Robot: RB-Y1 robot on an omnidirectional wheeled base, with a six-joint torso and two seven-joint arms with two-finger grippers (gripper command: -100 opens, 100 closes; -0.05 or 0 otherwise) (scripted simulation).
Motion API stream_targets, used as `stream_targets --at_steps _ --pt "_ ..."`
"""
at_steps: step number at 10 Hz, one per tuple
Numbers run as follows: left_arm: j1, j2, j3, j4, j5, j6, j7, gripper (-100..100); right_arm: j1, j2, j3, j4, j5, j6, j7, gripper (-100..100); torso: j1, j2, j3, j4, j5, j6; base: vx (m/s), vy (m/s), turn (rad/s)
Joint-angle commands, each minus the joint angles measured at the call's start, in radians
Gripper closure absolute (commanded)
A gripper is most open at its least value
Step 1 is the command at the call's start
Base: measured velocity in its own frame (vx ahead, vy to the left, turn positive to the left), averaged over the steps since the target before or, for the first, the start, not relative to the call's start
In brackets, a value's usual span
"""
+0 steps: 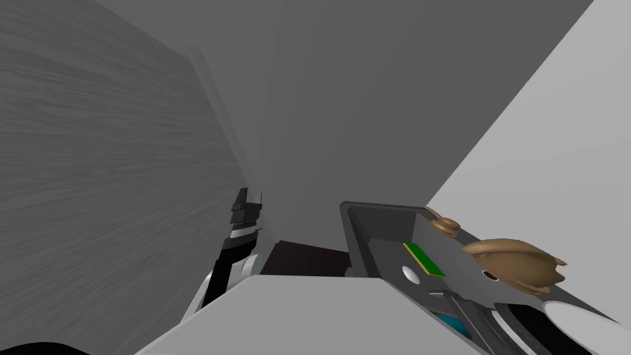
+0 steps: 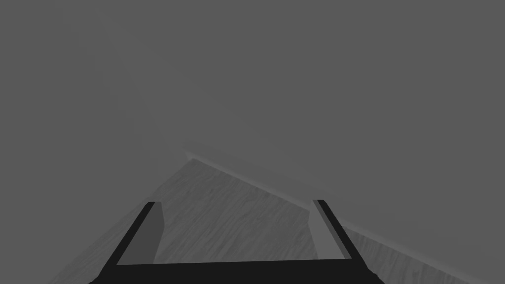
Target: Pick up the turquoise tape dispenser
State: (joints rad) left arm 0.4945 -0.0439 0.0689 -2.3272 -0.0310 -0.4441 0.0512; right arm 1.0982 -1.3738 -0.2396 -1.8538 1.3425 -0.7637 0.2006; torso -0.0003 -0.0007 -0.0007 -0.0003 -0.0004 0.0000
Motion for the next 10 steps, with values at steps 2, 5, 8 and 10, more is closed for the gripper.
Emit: stream_targets --at_steps 2,5,8,10 --pt "0.0 0.0 0.0 0.0 0.0 0.0 0.0 0 0.043 -0.067 0.003 0.033 0.039 -0.011 0.03 -100 0.0 0.001 0.001 0.0 0.0 0.0 -0.006 -0.008 0.081" --pt "0.0 0.0 0.0 0.0 0.0 0.0 0.0 0 0.048 -0.068 -0.004 0.035 0.035 -0.015 0.034 0 0.001 0.001 0.001 0.0 0.0 0.0 -0.003 -0.001 0.013" --pt "0.0 0.0 0.0 0.0 0.0 0.0 0.0 0 0.02 -0.011 0.069 0.083 0.045 0.021 0.055 -100 0.001 0.002 0.001 0.001 0.0 0.0 -0.015 0.012 0.195" --pt "0.0 0.0 0.0 0.0 0.0 0.0 0.0 0 0.006 -0.007 0.082 0.095 0.044 0.021 0.056 -100 0.001 0.002 0.002 0.001 0.0 0.0 -0.012 0.008 0.063"
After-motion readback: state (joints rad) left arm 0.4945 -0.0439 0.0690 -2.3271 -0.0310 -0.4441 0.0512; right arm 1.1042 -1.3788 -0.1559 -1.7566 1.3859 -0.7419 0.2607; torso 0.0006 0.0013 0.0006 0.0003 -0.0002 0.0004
